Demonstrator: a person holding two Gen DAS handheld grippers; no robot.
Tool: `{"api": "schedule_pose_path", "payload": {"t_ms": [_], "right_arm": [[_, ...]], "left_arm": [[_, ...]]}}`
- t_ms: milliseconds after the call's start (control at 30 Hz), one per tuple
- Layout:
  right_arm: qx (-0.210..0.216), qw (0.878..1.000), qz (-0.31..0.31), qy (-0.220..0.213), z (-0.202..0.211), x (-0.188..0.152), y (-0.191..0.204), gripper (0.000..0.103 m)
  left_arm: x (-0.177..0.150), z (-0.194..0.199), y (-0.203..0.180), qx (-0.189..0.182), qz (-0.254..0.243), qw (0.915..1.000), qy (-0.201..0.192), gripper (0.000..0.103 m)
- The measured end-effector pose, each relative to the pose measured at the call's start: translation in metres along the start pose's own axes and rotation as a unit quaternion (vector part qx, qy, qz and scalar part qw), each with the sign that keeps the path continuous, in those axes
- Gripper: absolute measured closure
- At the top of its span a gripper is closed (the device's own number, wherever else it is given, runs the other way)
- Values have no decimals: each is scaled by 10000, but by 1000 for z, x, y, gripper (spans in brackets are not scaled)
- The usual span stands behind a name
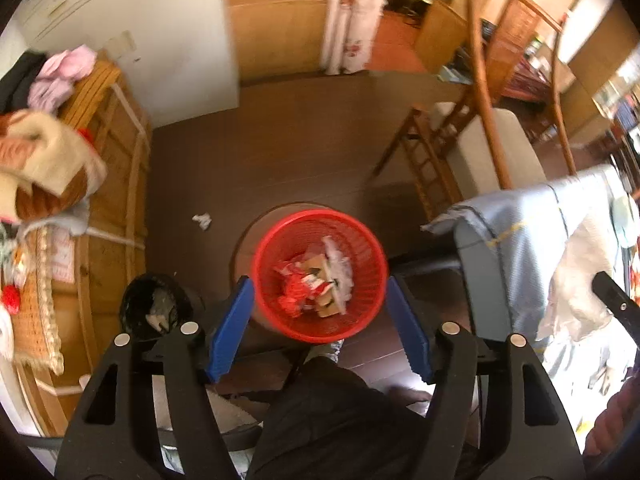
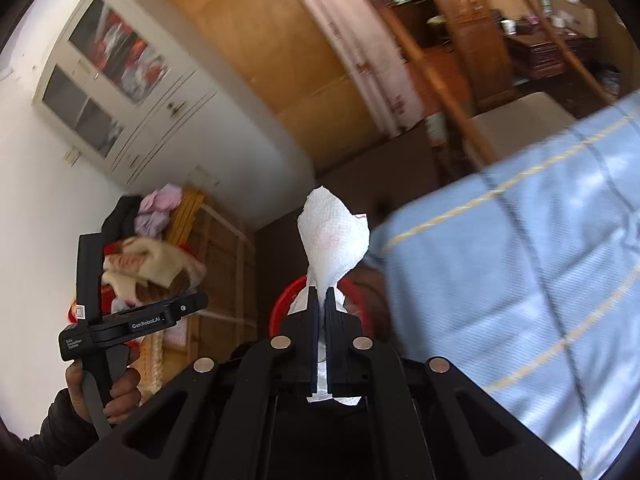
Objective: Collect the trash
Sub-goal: 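Carry yarn and tissue to the red wastebasket and open both tools, then return both open tools to the table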
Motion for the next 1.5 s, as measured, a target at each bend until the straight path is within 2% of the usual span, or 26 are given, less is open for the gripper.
{"api": "schedule_pose_path", "payload": {"t_ms": [167, 400, 467, 500, 533, 567, 733, 933, 1067, 1300, 1500], "right_arm": [[292, 9979, 407, 400, -41, 7, 38, 98], [569, 9889, 980, 963, -94, 14, 90, 96], [589, 9866, 1063, 1091, -104, 16, 98, 90], [581, 9859, 1092, 1122, -106, 17, 100, 80], [585, 9857, 1108, 1130, -108, 19, 101, 64], [560, 9856, 1137, 1119, -109, 21, 102, 60], [539, 9860, 1103, 1126, -113, 27, 99, 59], [428, 9893, 961, 1010, -102, 33, 83, 59], [261, 9934, 777, 802, -85, 39, 66, 60], [-157, 9991, 181, 339, -41, 44, 18, 60], [-608, 9968, -473, -191, 9, 39, -35, 59]], "left_arm": [[0, 9, 43, 222, 503, 9984, -99, 31], [0, 14, 89, 419, 1086, 9931, -145, 31], [-1, 13, 96, 442, 1186, 9919, -122, 31], [-1, 12, 99, 445, 1237, 9913, -107, 31], [-1, 11, 100, 444, 1270, 9909, -102, 31], [-1, 10, 102, 439, 1317, 9903, -95, 31], [5, 4, 102, 414, 1336, 9902, -60, 31], [14, -4, 89, 342, 1154, 9927, 27, 31], [27, -7, 67, 212, 875, 9959, 14, 31], [47, -16, 7, -127, 146, 9998, 64, 31], [59, -24, -66, -457, -690, 9965, 117, 31]]}}
Point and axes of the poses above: each gripper's, at about its wrist camera, not at the fingertips, and z roughly against the way its jaws point, y to its left, x to its top, the point moved 5 cm from there along -z, roughly the way its jaws point, and after that the axes turned 7 degrees about -x, right-handed, at the moved point
